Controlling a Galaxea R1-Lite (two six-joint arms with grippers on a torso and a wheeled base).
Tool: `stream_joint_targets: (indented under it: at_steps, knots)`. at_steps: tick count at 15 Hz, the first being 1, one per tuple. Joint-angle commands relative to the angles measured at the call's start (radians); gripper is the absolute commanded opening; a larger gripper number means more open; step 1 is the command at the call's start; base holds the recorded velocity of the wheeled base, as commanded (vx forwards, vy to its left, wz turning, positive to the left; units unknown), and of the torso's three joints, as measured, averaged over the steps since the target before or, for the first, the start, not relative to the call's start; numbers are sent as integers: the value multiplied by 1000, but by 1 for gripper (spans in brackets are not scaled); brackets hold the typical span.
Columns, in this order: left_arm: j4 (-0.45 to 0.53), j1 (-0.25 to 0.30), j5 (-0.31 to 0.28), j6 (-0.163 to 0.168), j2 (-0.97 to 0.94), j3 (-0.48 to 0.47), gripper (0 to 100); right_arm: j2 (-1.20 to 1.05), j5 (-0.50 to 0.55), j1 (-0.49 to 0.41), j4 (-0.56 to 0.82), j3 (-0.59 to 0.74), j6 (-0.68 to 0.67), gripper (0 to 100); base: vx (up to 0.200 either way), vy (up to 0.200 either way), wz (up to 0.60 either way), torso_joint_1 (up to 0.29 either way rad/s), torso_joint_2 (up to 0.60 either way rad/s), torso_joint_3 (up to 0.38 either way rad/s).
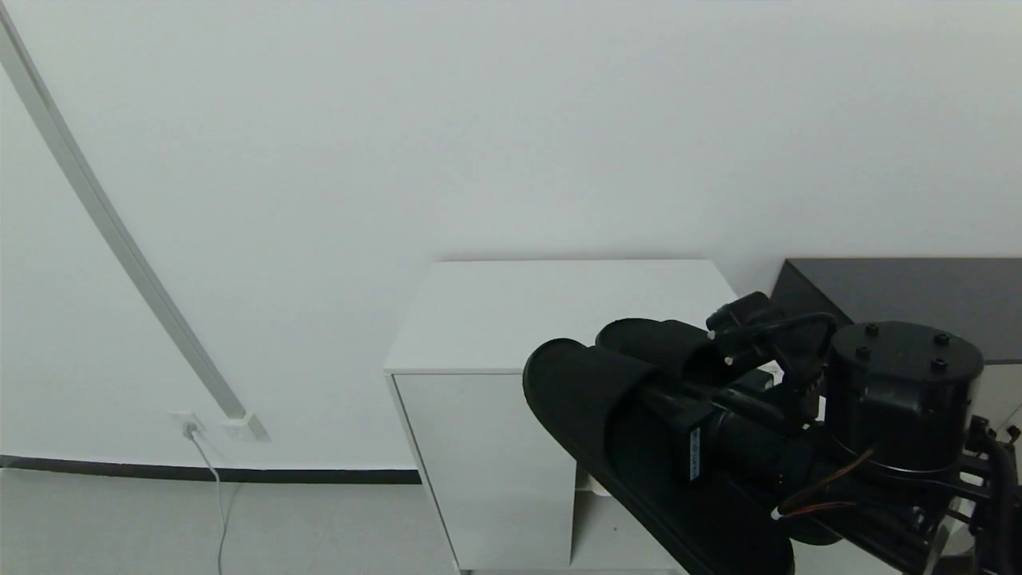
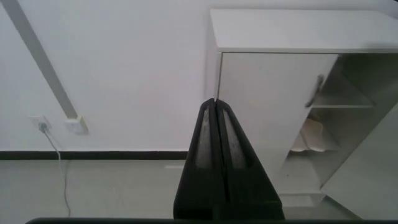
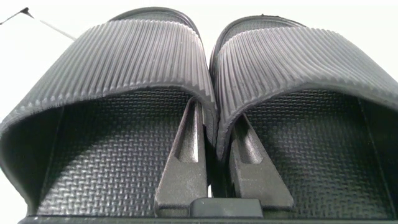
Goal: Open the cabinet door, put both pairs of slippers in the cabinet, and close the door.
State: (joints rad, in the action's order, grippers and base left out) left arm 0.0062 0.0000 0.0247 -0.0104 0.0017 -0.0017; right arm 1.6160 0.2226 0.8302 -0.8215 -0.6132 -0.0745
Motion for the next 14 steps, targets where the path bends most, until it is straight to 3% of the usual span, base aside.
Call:
stream_joint_targets:
  at_steps: [1, 6, 14]
  knots:
    - [0, 0, 0, 0, 0, 0, 0, 5, 0, -5, -1, 7, 5, 0, 0, -200, 0, 7, 2, -2]
    - [0, 0, 0, 0, 0, 0, 0, 4, 0, -5, -1, 15, 12, 0, 0, -200, 0, 0, 3, 1]
    - [0, -2, 0, 0, 0, 0, 0, 5, -2, -5, -1, 18, 16, 0, 0, 0, 0, 0, 0, 0]
